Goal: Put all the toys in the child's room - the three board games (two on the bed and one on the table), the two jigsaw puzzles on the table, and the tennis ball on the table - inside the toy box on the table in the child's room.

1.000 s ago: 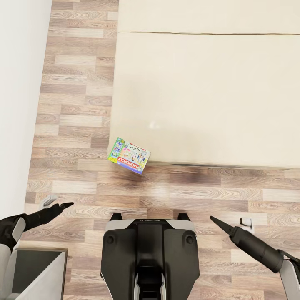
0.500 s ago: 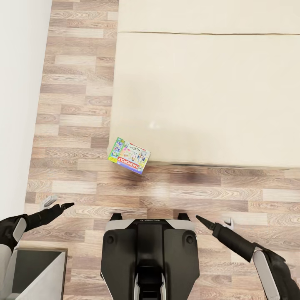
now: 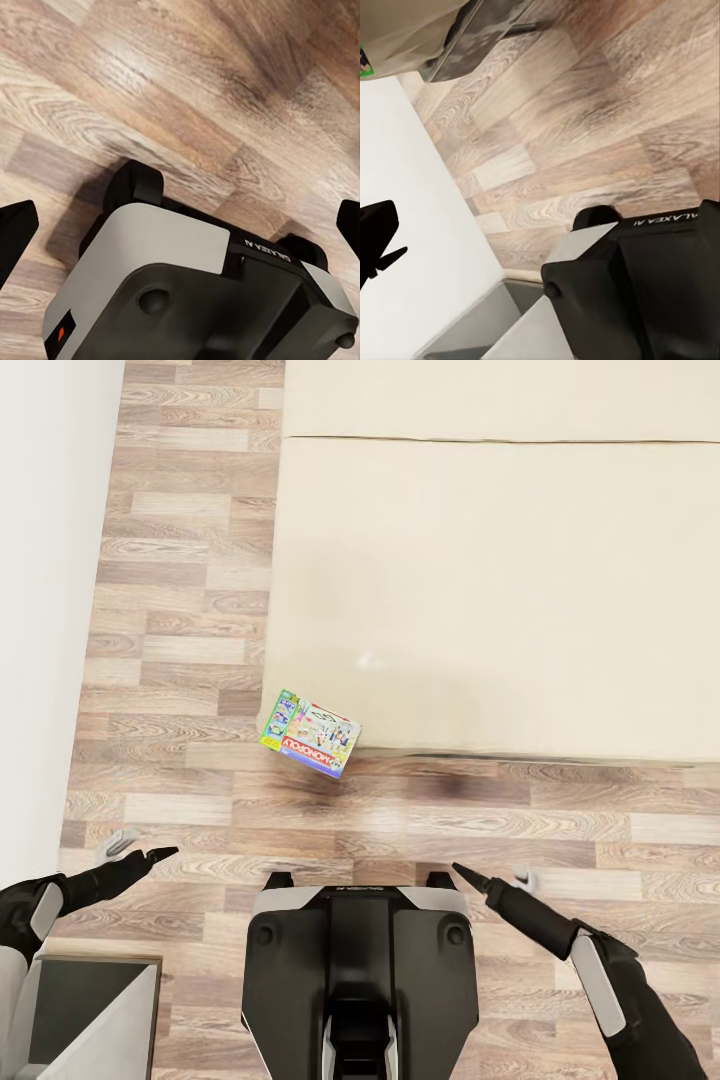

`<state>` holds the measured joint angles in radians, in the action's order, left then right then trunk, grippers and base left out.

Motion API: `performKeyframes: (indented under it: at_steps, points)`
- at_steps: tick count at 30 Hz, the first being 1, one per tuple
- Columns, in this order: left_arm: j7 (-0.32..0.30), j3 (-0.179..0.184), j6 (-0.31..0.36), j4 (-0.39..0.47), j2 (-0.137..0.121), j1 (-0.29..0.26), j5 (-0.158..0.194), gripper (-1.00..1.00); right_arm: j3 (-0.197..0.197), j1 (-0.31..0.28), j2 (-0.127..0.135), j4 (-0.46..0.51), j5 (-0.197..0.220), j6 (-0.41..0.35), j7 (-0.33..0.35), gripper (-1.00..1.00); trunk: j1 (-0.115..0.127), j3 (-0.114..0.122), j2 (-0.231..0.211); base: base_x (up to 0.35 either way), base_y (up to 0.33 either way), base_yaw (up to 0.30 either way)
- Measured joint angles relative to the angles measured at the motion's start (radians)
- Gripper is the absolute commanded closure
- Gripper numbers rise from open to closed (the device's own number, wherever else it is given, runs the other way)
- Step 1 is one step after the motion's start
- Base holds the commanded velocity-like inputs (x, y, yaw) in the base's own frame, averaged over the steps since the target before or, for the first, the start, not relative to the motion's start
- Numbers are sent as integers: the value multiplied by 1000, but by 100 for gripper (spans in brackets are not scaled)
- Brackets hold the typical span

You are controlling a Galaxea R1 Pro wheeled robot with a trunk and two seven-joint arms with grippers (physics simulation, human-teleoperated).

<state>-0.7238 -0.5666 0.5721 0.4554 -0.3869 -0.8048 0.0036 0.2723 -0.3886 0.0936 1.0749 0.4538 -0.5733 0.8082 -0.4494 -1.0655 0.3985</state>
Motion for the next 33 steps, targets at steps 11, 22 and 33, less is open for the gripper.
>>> performKeyframes:
  at_steps: [11, 22, 33]
  points:
    - [1, 3, -1, 1, 1, 0, 1, -100, -35, -36, -2, -18, -2, 42, -8, -100, 0, -1, 0, 0, 0, 0]
    - [1, 4, 0, 1, 1, 0, 1, -100, -45, -80, -25, -19, -5, 56, -10, -100, 0, -3, 0, 0, 0, 0]
    - [1, 5, 1, 2, 2, 0, 1, -100, -108, -115, -35, -21, -6, 58, -24, -100, 0, -3, 0, 0, 0, 0]
